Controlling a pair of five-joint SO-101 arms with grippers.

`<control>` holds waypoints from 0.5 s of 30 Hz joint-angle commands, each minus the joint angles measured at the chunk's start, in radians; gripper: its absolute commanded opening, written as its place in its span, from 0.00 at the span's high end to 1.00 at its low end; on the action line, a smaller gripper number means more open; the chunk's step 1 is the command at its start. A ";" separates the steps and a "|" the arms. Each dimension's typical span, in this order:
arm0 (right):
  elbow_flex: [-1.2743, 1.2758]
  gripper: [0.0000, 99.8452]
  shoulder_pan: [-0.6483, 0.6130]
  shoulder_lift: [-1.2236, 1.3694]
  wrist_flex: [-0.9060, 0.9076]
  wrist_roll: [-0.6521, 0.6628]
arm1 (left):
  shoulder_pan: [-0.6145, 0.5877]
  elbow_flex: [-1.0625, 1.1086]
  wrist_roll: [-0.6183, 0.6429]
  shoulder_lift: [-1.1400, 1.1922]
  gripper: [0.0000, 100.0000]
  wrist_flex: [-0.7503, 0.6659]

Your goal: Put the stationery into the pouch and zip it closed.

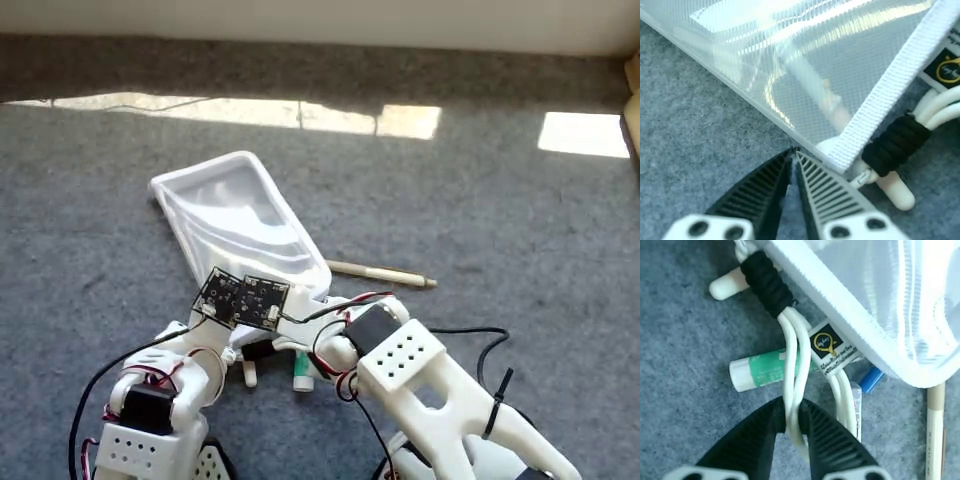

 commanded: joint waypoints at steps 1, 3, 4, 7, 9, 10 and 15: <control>-0.022 1.00 0.001 -0.016 -0.008 -0.009 | 0.002 0.019 0.009 -0.010 0.99 0.006; -0.051 1.00 0.001 -0.016 0.008 -0.009 | 0.002 0.019 0.009 -0.010 0.99 0.006; -0.070 1.00 0.001 -0.016 0.035 -0.009 | 0.002 0.019 0.009 -0.010 0.99 0.006; -0.148 1.00 0.001 -0.016 0.114 -0.025 | 0.002 0.019 0.009 -0.010 0.99 0.006; -0.200 1.00 0.001 -0.016 0.145 -0.068 | 0.002 0.019 0.009 -0.010 0.99 0.006; -0.225 1.00 0.001 -0.016 0.156 -0.077 | 0.002 0.019 0.009 -0.010 0.99 0.006; -0.289 1.00 0.021 -0.016 0.199 -0.081 | 0.002 0.019 0.009 -0.010 0.99 0.006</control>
